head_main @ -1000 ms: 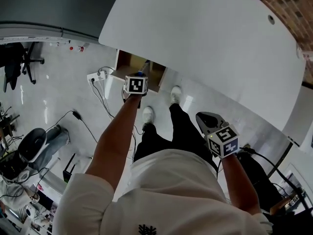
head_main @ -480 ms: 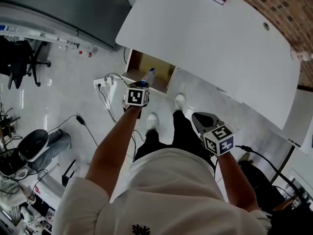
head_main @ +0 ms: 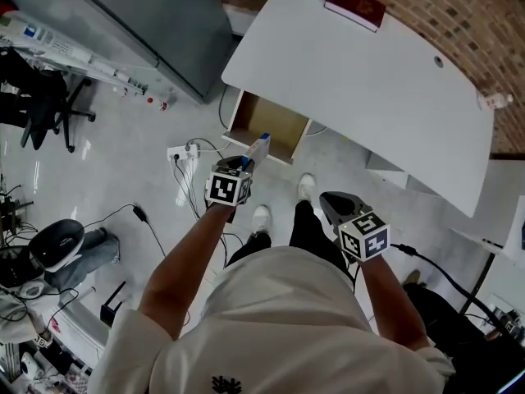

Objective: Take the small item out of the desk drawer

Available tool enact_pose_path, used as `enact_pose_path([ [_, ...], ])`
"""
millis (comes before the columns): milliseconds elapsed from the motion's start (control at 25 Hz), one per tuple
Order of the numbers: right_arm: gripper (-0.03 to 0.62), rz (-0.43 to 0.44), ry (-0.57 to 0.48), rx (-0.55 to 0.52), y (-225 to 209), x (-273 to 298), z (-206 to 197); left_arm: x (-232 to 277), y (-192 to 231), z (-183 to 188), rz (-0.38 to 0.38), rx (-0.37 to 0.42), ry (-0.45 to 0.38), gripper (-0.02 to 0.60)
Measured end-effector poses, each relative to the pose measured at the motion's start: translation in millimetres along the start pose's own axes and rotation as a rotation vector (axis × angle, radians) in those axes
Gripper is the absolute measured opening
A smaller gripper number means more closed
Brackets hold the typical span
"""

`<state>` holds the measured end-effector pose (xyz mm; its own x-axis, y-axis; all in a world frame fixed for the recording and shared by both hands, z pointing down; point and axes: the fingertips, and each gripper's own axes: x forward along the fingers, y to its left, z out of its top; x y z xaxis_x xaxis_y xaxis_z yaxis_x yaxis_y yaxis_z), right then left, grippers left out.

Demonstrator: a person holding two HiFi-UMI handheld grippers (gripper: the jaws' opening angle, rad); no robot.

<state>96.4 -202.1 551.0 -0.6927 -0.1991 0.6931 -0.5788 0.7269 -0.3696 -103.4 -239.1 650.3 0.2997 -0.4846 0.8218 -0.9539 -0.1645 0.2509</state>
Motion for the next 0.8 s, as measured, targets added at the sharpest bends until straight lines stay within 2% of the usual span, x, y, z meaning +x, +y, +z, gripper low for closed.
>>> enact_pose_path([
  [360,0.038,-0.053,-0.042,-0.036,52.0,-5.2,2.4,-90.0,-9.8,-19.7,-0.072,0.06,-0.062,0.101],
  [800,0.038,-0.098,-0.076,-0.071,109.1,-13.5,-7.2,-172.9,-11.3,-61.5,-0.095,0.122,-0.092,0.101],
])
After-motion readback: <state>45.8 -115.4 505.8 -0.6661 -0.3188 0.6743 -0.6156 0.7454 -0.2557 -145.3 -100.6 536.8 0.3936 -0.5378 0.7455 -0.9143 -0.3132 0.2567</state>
